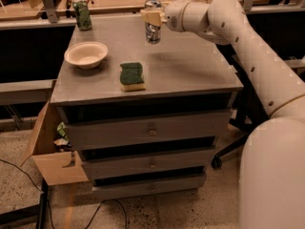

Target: Move redbull can near paper bowl

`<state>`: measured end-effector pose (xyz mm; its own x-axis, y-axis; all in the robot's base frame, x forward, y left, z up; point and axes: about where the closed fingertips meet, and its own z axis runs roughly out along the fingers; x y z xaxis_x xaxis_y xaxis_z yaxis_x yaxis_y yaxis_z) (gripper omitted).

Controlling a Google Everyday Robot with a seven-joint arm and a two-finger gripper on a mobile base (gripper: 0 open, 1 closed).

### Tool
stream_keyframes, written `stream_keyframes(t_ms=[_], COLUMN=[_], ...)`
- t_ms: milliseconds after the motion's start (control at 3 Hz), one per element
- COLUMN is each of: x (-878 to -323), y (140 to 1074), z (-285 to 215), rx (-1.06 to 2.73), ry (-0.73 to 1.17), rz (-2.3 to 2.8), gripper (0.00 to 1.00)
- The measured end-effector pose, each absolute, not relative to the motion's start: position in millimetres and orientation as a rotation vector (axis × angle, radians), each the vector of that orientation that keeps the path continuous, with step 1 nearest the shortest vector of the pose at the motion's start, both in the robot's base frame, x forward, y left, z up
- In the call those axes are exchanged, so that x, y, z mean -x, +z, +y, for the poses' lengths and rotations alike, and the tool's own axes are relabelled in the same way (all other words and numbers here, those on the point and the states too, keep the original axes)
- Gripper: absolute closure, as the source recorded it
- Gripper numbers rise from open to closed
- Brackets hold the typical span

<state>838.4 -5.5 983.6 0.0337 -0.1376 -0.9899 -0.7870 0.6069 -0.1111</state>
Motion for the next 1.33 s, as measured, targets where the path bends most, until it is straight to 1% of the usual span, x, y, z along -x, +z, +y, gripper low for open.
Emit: stream_keyframes(t_ms=[667,1000,1333], x=[-833,-830,-826], y=[985,972,957], z=[66,93,116], rx=[0.907,0.924,0.937], ry=[0.772,0.837,0.890], rz=[1.458,1.450,1.432], gripper=[1.00,0.84,0.61])
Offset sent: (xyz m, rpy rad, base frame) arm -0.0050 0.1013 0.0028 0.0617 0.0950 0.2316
